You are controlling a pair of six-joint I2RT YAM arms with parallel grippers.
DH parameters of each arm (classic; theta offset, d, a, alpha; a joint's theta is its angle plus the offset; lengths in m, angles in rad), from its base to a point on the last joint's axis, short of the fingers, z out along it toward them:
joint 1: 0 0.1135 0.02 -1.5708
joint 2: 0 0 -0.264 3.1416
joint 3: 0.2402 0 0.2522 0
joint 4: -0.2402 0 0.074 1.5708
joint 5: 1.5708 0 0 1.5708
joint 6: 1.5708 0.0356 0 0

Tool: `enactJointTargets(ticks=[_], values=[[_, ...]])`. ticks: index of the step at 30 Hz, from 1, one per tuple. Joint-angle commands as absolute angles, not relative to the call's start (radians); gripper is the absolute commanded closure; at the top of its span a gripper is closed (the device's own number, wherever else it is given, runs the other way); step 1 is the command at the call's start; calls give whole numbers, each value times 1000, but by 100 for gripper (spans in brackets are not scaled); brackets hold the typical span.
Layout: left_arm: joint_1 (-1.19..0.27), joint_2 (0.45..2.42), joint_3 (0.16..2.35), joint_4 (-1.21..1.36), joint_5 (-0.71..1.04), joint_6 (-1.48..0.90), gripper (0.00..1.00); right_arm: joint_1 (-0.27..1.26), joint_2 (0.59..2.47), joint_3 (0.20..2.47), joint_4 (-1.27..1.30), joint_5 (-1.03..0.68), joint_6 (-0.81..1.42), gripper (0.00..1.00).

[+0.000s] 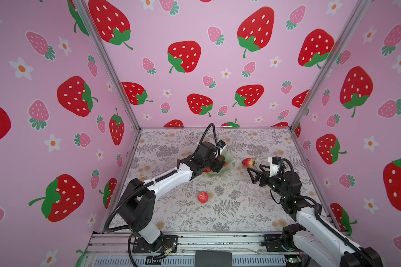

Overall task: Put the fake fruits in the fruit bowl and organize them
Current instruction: 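Move the left gripper to the yellow-red strawberry and grasp it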

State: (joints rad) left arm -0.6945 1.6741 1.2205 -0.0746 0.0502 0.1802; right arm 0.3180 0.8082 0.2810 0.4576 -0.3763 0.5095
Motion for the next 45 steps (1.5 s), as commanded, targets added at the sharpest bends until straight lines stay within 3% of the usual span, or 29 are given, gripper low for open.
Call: enactJointTargets(ticks=[1, 6, 13, 24, 34, 38, 45], values=[[-737, 1786, 1350, -36, 180, 388, 22, 272, 740, 221, 452, -448, 610, 1], [-762, 2011, 1539, 8, 300, 615, 21, 268, 658, 179, 444, -503, 637, 1], [-765, 2309, 1922, -214, 398, 712, 20, 269, 446, 171, 356, -518, 599, 1], [-763, 2478, 2079, -202, 466, 729, 16, 268, 340, 184, 299, -545, 591, 1], [-796, 2589, 2206, -268, 384, 722, 14, 268, 250, 191, 208, -508, 577, 1], [-806, 2610, 2243, -313, 379, 739, 20, 269, 257, 194, 208, -512, 571, 1], [-816, 2594, 2237, -357, 388, 750, 46, 269, 288, 202, 219, -521, 547, 1]])
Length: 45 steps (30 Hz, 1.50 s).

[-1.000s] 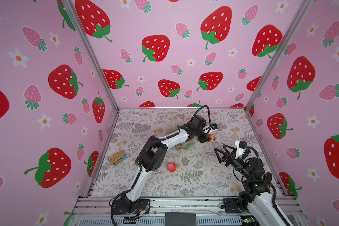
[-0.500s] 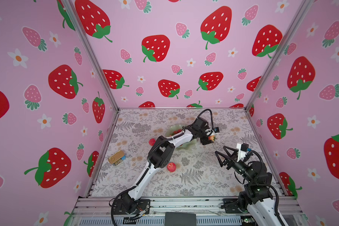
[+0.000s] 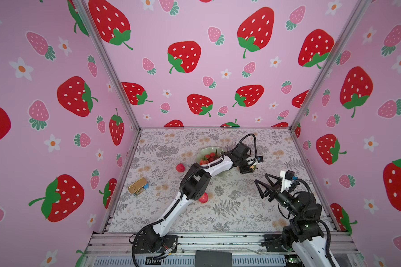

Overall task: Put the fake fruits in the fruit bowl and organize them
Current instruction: 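Move the left gripper to the yellow-red strawberry and grasp it, then lower the yellow-red strawberry into the bowl and open the left gripper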

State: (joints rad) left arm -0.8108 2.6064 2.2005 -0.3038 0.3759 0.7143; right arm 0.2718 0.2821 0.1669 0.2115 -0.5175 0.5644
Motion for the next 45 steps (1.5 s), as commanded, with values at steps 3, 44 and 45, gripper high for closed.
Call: enactJointTargets(ticks=[3, 44, 45], values=[[-821, 2589, 2225, -382, 368, 765, 40, 269, 298, 206, 224, -528, 542, 1], [-743, 1659, 1106, -46, -412, -695, 57, 555, 958, 331, 801, -700, 193, 1], [-742, 1666, 1103, -46, -419, -709, 57, 557, 973, 322, 822, -696, 196, 1]])
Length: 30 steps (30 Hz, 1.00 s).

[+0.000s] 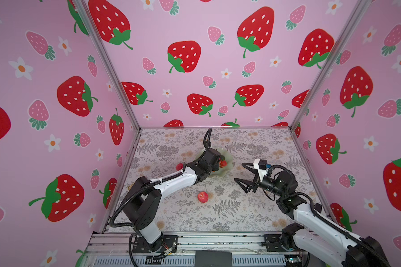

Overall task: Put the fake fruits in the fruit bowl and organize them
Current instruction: 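Lower the yellow-red strawberry into the bowl and open the left gripper, then lower the left gripper onto the red apple on the table and grasp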

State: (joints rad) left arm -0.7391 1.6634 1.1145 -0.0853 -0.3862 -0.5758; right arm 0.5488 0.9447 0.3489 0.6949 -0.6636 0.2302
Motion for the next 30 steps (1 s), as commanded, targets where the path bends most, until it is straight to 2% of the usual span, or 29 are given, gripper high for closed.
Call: enactJointTargets(ticks=[1, 14, 23, 30], values=[[-743, 1676, 1102, -40, -420, -715, 57, 556, 988, 315, 843, -695, 202, 1], [-769, 1792, 1153, -44, -459, -711, 55, 561, 1006, 291, 886, -711, 216, 1], [-787, 1783, 1171, -90, -498, -687, 34, 561, 1016, 293, 891, -719, 219, 1], [-795, 1765, 1159, -97, -507, -674, 29, 561, 1041, 291, 918, -730, 236, 1]])
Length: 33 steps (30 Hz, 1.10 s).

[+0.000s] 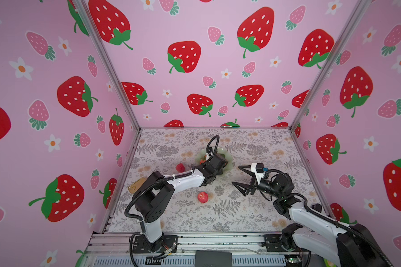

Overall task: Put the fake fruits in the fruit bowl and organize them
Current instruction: 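Lower the left gripper onto the red apple on the table and grasp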

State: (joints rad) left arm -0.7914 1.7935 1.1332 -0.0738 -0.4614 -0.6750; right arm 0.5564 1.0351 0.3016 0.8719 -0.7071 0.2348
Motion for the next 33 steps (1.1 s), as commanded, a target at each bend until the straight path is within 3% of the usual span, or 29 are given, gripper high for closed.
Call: enactJointTargets(ticks=[1, 10, 18, 20, 26, 33], values=[[-795, 1761, 1157, -95, -509, -669, 29, 561, 1044, 290, 922, -732, 238, 1], [-817, 1597, 1116, -186, -520, -530, 29, 561, 1045, 288, 911, -730, 242, 1], [-823, 1415, 929, -436, -293, -569, 29, 638, 1047, 322, 681, -745, 142, 1], [-822, 1387, 867, -419, -224, -591, 21, 715, 1067, 338, 625, -747, 82, 1], [-819, 1452, 832, -416, -30, -590, 22, 856, 1132, 377, 535, -592, -40, 1], [-821, 1510, 824, -437, -61, -617, 22, 857, 1125, 363, 557, -583, -43, 1]])
